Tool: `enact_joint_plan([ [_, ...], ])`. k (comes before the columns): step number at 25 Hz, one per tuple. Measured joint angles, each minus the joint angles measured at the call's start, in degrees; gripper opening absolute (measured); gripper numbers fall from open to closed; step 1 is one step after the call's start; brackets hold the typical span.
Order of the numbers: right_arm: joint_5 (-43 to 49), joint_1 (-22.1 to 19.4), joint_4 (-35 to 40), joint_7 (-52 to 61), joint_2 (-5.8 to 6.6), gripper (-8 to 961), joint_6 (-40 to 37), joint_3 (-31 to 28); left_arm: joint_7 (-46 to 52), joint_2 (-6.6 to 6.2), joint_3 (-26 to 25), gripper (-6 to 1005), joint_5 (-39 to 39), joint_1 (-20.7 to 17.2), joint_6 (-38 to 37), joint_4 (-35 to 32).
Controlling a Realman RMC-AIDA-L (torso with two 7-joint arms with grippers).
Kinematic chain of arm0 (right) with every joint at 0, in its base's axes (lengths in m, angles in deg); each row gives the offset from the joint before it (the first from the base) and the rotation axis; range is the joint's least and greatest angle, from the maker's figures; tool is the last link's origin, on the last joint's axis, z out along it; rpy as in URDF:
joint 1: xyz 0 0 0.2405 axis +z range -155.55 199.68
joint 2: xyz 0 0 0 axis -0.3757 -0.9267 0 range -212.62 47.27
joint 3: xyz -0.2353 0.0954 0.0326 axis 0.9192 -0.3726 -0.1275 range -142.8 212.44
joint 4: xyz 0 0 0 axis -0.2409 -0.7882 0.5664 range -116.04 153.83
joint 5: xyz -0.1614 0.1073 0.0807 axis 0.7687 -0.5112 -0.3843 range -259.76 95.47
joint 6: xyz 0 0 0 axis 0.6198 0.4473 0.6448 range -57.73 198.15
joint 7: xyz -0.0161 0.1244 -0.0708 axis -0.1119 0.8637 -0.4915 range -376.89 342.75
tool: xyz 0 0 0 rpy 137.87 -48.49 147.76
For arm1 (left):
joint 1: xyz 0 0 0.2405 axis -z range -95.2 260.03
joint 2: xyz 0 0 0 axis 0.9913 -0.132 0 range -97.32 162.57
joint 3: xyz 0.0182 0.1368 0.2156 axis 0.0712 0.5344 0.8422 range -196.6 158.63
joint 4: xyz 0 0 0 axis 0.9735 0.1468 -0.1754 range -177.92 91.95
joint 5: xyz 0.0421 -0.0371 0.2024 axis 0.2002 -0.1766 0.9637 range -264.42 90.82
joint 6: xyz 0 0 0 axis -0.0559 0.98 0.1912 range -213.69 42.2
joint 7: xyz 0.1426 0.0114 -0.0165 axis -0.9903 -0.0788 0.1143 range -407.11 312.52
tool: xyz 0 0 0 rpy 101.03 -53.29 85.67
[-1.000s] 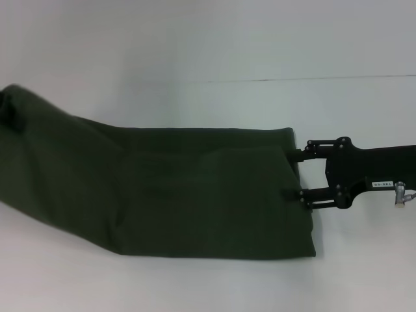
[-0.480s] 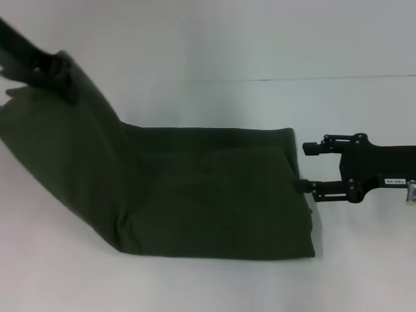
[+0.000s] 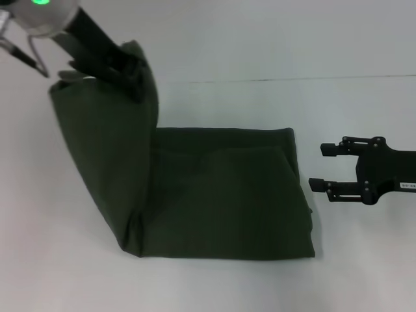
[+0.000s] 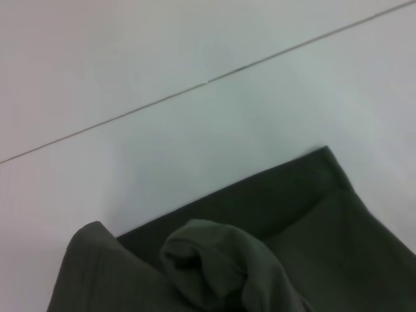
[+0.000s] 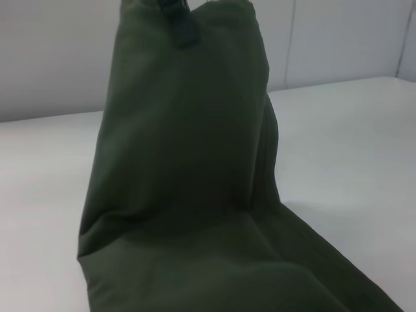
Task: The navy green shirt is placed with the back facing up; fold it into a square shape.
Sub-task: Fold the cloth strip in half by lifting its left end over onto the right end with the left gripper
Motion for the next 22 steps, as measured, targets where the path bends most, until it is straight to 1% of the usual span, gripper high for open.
enact_joint_plan([
  [2,0.00,-0.32,-0.16,-0.28,0.12,795,0.04,-0.43,0.61,1.07,0.78,78,0.02,0.70,1.50,0.65],
  [11,0.08,-1.35,-0.25,-0.73,0.25,794,0.11,-1.36,2.17,4.79,3.10,77,-0.13,3.45,6.57,6.47],
  [15,0.19,-1.66,-0.25,-0.77,0.27,794,0.50,-1.52,2.86,5.29,4.39,78,-2.13,3.93,9.16,10.45],
  [19,0.12,-1.95,-0.25,-0.79,0.29,794,1.01,-2.37,3.04,5.44,6.28,78,-6.49,4.01,12.70,15.19],
  [22,0.09,-2.01,-0.24,-0.80,0.29,795,1.66,-2.80,3.02,5.46,8.41,79,-10.25,3.77,15.33,17.36],
])
